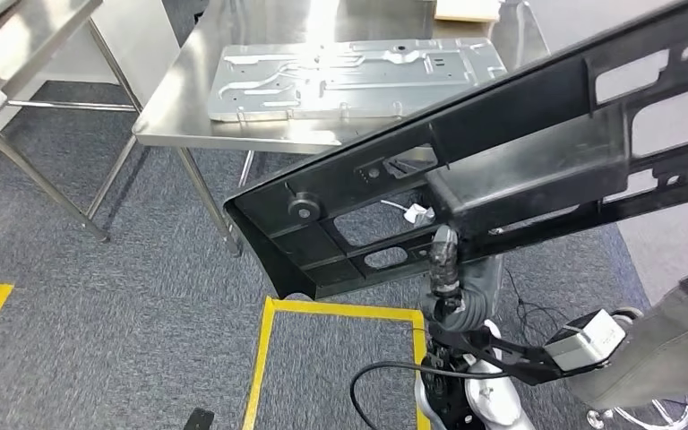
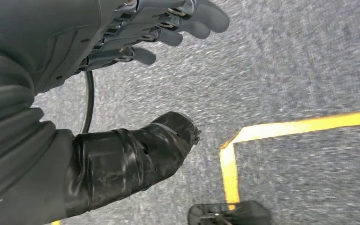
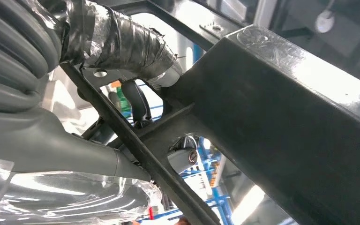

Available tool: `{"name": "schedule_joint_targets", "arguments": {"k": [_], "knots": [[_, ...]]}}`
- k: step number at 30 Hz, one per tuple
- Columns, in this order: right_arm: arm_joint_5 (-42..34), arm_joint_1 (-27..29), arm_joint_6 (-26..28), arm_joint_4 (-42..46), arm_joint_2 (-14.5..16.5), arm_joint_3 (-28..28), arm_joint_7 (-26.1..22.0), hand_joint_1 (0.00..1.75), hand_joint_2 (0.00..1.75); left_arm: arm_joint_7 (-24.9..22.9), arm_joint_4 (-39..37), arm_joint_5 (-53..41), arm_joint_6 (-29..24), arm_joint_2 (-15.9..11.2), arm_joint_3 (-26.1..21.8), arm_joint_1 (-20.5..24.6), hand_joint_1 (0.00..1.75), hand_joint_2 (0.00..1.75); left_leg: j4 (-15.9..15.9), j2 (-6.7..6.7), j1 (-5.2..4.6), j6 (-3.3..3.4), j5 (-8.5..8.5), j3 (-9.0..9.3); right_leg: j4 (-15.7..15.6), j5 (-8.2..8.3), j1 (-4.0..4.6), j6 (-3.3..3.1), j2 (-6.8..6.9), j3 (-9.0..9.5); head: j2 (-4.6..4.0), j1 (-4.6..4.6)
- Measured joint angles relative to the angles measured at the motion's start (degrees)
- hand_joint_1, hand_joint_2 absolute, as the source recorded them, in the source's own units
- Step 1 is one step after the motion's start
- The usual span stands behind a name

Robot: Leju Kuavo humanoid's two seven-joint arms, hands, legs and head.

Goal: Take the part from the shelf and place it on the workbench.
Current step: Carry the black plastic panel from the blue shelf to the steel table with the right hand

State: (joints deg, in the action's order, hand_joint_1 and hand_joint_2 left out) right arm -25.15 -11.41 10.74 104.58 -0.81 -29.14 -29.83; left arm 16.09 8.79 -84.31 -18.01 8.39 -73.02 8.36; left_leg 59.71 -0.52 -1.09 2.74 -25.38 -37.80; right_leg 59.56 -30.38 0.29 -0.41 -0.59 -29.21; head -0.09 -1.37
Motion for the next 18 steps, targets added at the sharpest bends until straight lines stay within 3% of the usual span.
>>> {"name": "schedule_joint_targets", "arguments": {"k": [3,6,8,9,10,11,13,14,17,18], "knots": [[-0.06,-0.09,-0.05,-0.05,0.00,0.00,-0.01,1.75,1.75,-0.01,0.00,-0.05,0.00,0.12,-0.01,-0.13,0.00,1.75,-1.14,0.08,0.53,0.48,0.13,2.02,2.20,-0.39,0.07,0.62,0.03,-0.52,0.00,0.04],[-0.08,-0.09,-0.14,-0.10,-0.01,0.00,0.00,1.75,1.75,-0.01,0.00,-0.05,0.00,0.16,-0.01,0.07,0.00,1.75,-1.66,0.06,0.68,0.85,-0.81,3.83,11.65,-3.45,-0.39,1.43,0.10,-6.36,0.00,0.12],[-0.25,0.01,-0.14,-0.19,-0.02,0.00,0.00,1.75,1.75,-0.02,0.00,-0.04,0.00,0.16,-0.01,0.10,0.00,1.75,-1.65,-0.04,0.72,0.77,-1.86,4.99,14.75,-5.25,-0.83,1.96,0.12,-9.90,0.00,0.11],[-0.43,0.02,-0.15,-0.22,-0.02,0.00,0.00,1.75,1.75,-0.04,0.00,-0.04,0.00,0.16,-0.02,0.07,0.00,1.75,-1.63,-0.10,0.77,0.65,-2.46,5.79,13.62,-4.52,-1.04,2.18,0.13,-10.40,0.00,0.10],[-0.60,0.03,-0.15,-0.23,-0.02,0.00,0.00,1.75,1.75,-0.07,0.00,-0.03,0.01,0.16,-0.02,0.03,0.00,1.75,-1.61,-0.15,0.84,0.47,-3.13,6.70,10.87,-2.35,-1.24,2.35,0.14,-10.14,0.00,0.11],[-0.74,0.03,-0.17,-0.26,-0.02,0.00,0.00,1.75,1.75,-0.09,0.00,-0.03,0.02,0.17,-0.03,-0.04,0.00,1.75,-1.60,-0.20,0.90,0.20,-3.82,7.41,7.22,1.00,-1.40,2.44,0.15,-9.53,0.00,0.13],[-1.02,0.04,-0.28,-0.40,-0.02,0.00,-0.07,1.75,1.75,-0.11,0.00,-0.03,0.04,0.20,-0.08,0.05,0.00,1.75,-1.36,-0.33,0.96,-0.54,-5.04,8.27,1.87,5.47,-1.25,2.03,0.22,-8.63,0.00,0.10],[-1.26,0.08,-0.37,-0.48,-0.02,0.00,-0.10,1.75,1.75,-0.12,0.00,-0.04,0.04,0.22,-0.11,0.13,0.00,1.75,-1.21,-0.38,0.98,-0.96,-5.43,8.44,0.80,6.31,-1.09,1.58,0.23,-8.51,0.00,0.09],[-1.99,0.10,-0.57,-0.52,0.01,0.00,-0.26,1.75,1.75,-0.14,0.00,-0.05,0.03,0.22,-0.22,0.35,0.00,1.75,-0.31,-0.36,1.15,-1.93,-5.78,8.65,0.24,5.90,-0.89,0.16,0.16,-7.50,0.00,0.07],[-2.10,0.03,-0.61,-0.51,0.02,0.00,-0.31,1.75,1.75,-0.15,0.00,-0.05,0.02,0.22,-0.27,0.41,0.00,1.75,1.33,-0.29,1.21,-2.11,-5.81,7.82,0.01,5.70,-0.93,-0.23,0.20,-6.90,0.00,0.01]]}}
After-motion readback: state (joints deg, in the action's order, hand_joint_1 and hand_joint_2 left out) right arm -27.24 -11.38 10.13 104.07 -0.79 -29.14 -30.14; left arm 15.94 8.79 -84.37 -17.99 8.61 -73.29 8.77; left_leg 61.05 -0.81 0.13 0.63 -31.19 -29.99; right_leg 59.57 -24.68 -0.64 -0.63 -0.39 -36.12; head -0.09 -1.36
